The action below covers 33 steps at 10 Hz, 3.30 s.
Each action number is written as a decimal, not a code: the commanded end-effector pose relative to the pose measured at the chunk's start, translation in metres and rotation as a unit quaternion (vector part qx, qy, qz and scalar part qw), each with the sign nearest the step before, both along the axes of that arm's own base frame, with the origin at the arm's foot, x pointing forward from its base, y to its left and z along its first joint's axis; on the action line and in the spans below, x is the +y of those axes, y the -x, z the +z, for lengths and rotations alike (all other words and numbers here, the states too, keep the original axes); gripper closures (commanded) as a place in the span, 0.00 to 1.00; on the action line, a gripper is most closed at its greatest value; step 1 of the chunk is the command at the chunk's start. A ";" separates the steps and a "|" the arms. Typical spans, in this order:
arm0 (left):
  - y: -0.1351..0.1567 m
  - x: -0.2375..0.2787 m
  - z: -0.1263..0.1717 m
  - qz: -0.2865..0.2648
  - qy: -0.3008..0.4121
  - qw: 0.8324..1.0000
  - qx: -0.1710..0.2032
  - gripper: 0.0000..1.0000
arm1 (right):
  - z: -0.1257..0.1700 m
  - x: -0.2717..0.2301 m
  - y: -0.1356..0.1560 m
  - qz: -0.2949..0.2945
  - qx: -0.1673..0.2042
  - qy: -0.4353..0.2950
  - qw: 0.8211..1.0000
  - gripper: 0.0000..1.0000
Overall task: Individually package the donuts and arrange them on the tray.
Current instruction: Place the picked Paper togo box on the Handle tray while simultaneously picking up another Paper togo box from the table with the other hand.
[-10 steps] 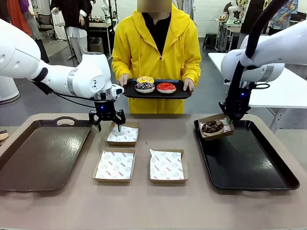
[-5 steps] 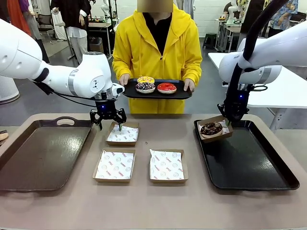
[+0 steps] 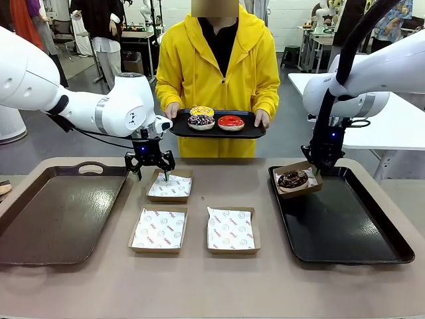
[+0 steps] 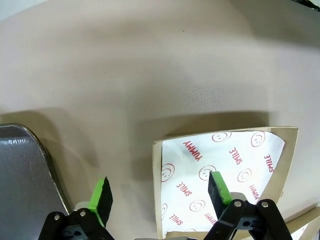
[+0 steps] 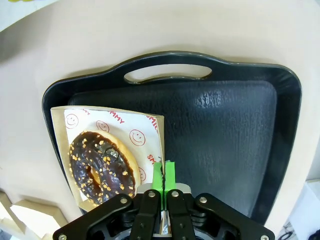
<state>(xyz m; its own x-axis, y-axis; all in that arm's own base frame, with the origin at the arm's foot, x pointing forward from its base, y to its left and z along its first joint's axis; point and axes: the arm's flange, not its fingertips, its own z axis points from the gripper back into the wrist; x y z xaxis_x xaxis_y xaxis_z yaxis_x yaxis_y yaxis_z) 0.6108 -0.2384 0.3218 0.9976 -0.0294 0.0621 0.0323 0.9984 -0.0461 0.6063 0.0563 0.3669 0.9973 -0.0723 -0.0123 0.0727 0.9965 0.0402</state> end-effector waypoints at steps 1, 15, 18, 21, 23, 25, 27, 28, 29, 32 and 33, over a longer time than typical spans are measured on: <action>-0.002 -0.004 -0.002 0.017 -0.018 1.000 -0.014 0.00 | -0.003 -0.001 -0.002 -0.002 0.004 0.010 1.000 0.99; -0.003 -0.002 0.000 0.008 -0.013 1.000 -0.011 1.00 | -0.003 -0.003 -0.001 0.006 0.009 -0.002 1.000 0.00; -0.001 -0.002 0.003 0.007 -0.014 1.000 -0.013 1.00 | 0.001 -0.008 0.005 -0.002 0.004 -0.018 1.000 0.00; 0.013 -0.002 0.047 0.008 -0.009 1.000 -0.009 1.00 | 0.030 -0.058 0.046 0.018 0.006 -0.161 0.987 0.00; 0.022 -0.003 0.089 0.016 -0.010 0.999 -0.035 1.00 | 0.051 -0.124 0.078 0.024 -0.015 -0.295 0.955 0.00; 0.023 -0.003 0.119 0.025 -0.008 0.999 -0.042 1.00 | 0.060 -0.183 0.113 0.012 -0.052 -0.384 0.922 0.00; 0.018 -0.006 0.137 0.039 -0.013 0.998 -0.047 1.00 | 0.063 -0.231 0.152 0.000 -0.101 -0.450 0.887 0.00; 0.016 -0.007 0.143 0.044 -0.015 0.998 -0.045 1.00 | 0.062 -0.253 0.171 -0.004 -0.120 -0.481 0.868 0.00; 0.014 -0.009 0.150 0.051 -0.018 0.997 -0.048 1.00 | 0.058 -0.272 0.188 -0.014 -0.133 -0.504 0.853 0.00; 0.009 -0.011 0.160 0.070 -0.022 0.996 -0.053 1.00 | 0.042 -0.301 0.222 -0.009 -0.136 -0.541 0.830 0.00; 0.017 -0.004 0.154 0.045 -0.002 0.998 -0.050 1.00 | 0.037 -0.307 0.233 -0.011 -0.141 -0.549 0.824 0.00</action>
